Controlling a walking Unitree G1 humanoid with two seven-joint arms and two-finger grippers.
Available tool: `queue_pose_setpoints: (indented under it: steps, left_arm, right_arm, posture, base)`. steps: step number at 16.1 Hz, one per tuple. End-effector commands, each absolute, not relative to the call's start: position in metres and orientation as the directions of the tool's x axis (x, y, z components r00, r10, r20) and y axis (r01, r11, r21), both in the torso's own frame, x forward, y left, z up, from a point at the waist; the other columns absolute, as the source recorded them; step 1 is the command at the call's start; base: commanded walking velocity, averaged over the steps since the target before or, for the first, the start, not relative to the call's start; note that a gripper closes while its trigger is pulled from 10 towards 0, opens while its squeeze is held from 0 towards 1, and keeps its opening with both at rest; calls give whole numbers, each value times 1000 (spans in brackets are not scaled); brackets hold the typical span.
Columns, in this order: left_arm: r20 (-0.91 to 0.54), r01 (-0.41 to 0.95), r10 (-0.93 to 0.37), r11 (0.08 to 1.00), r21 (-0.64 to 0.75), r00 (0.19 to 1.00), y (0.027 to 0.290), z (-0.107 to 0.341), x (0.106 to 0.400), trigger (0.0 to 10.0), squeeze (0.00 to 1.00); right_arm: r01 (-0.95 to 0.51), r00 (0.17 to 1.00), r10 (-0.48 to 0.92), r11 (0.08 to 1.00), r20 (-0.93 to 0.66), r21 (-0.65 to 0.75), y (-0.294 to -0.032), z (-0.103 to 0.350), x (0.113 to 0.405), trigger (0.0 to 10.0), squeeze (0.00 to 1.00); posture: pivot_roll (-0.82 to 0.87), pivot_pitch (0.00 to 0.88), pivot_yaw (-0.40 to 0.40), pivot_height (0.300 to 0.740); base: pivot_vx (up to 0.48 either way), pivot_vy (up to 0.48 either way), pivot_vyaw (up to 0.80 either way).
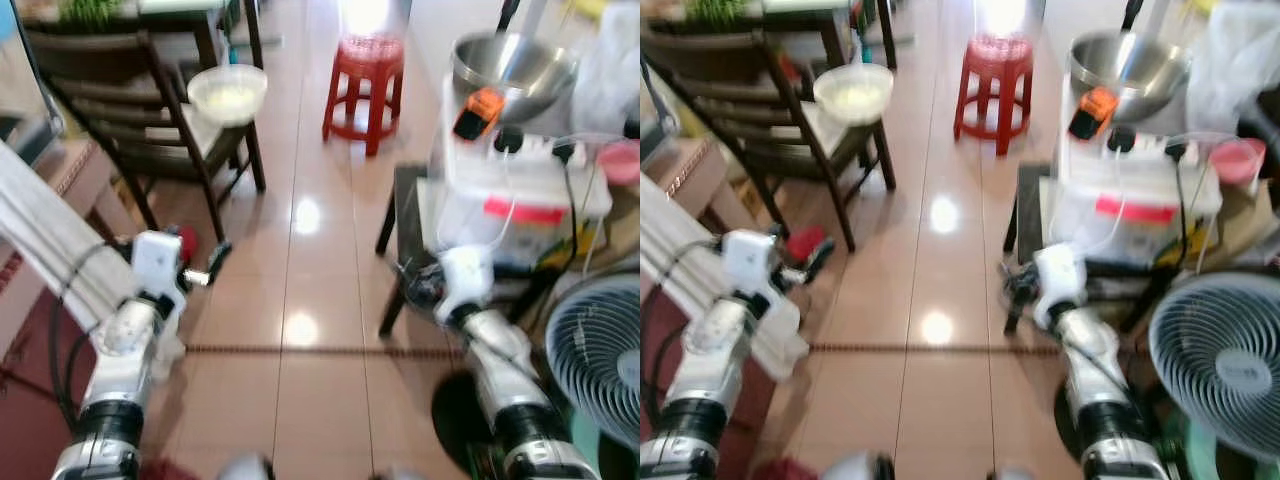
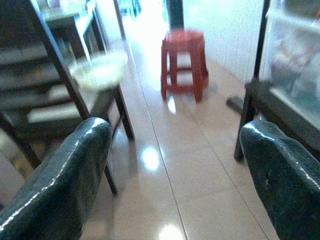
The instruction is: Kitchen organization
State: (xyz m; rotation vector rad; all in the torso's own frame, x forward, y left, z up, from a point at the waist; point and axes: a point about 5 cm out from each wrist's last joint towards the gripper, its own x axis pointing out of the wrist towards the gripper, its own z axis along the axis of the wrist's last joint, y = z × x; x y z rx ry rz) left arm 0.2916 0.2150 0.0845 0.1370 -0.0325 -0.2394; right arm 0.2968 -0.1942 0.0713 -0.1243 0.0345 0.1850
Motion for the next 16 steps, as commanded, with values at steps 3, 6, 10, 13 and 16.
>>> queue_pose_setpoints:
  steps: [3,6,10,13,16]
  left_arm:
    - [84,152,-157,986,67,984,205,96,260,10000,0]
    - [132,123,-121,992,-6,984,189,112,249,10000,0]
    - [124,127,-128,992,19,984,178,122,249,10000,0]
    - [48,76,-77,997,21,996,179,117,247,10000,0]
    - [22,61,-61,998,7,998,179,117,248,10000,0]
  right_arm:
    - [27,999,-23,995,38,-95,-206,84,266,10000,0]
    - [181,983,-175,977,60,-109,-212,95,245,10000,0]
    - [161,987,-151,965,61,-206,-201,99,241,10000,0]
    - [143,990,-138,971,39,-191,-195,100,246,10000,0]
    - [119,993,-113,980,41,-158,-189,102,253,10000,0]
  posture:
    - [-55,0,54,740]
    - [-71,0,59,740]
    - [-75,0,69,740]
    - [-73,0,68,740]
    - [-69,0,72,740]
  base:
    - [0,0,0]
    - [0,0,0]
    - [0,0,756]
    - [0,0,800]
    - [0,0,800]
